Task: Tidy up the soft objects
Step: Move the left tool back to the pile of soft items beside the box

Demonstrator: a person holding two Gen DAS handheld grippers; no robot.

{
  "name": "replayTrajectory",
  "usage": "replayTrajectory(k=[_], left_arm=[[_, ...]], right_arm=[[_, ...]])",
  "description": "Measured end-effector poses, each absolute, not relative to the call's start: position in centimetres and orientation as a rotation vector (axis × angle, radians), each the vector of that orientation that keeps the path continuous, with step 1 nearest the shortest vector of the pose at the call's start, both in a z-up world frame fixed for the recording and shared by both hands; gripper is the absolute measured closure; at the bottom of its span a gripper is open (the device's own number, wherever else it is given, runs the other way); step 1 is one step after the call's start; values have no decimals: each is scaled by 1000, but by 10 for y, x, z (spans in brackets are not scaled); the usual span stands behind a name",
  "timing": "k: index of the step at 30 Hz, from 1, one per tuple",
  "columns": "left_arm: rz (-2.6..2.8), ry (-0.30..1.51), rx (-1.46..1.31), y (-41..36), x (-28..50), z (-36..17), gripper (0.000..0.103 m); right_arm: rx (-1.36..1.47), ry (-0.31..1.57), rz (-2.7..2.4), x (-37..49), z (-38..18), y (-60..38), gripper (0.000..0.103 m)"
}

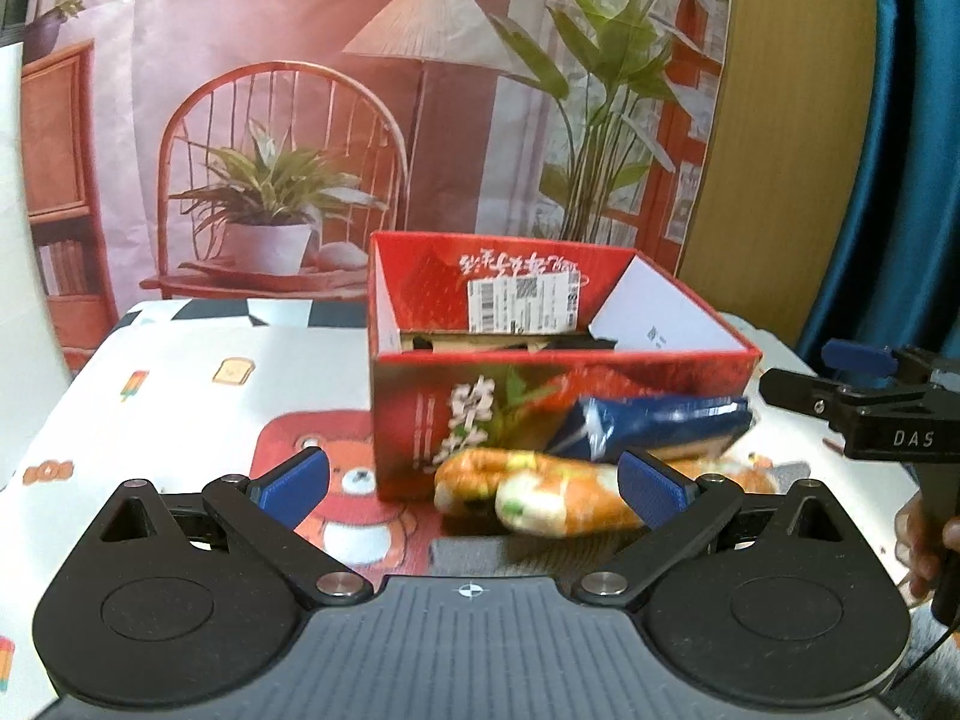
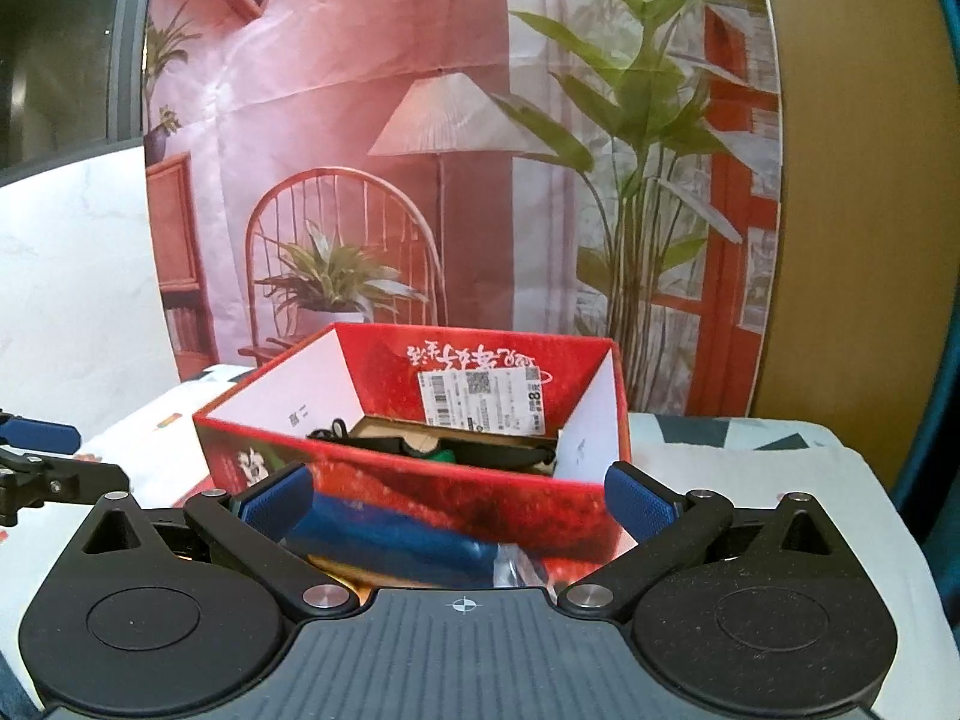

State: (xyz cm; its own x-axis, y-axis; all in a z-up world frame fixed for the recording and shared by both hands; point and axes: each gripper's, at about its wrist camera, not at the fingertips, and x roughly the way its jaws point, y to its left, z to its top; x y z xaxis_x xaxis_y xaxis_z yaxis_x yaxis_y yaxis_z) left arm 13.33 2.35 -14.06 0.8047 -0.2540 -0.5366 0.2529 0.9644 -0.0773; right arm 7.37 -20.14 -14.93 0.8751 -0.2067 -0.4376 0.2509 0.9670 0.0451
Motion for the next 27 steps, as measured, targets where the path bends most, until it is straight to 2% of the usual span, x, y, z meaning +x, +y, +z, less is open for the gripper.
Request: replayTrajectory(k=[18, 21, 23, 27], left_arm=[[-336, 651, -39, 13, 104, -200, 1], [-347, 681, -45, 10, 104, -209, 6], [-356, 716, -53, 10, 107, -217, 20], [-365, 746, -79, 11, 109, -225, 24]], right_arm=[[163, 462, -252, 27, -204, -176, 0], [185, 500, -244, 23, -217, -173, 0], [201, 522, -237, 21, -224, -172, 0], [172, 576, -217, 19, -236, -161, 0]])
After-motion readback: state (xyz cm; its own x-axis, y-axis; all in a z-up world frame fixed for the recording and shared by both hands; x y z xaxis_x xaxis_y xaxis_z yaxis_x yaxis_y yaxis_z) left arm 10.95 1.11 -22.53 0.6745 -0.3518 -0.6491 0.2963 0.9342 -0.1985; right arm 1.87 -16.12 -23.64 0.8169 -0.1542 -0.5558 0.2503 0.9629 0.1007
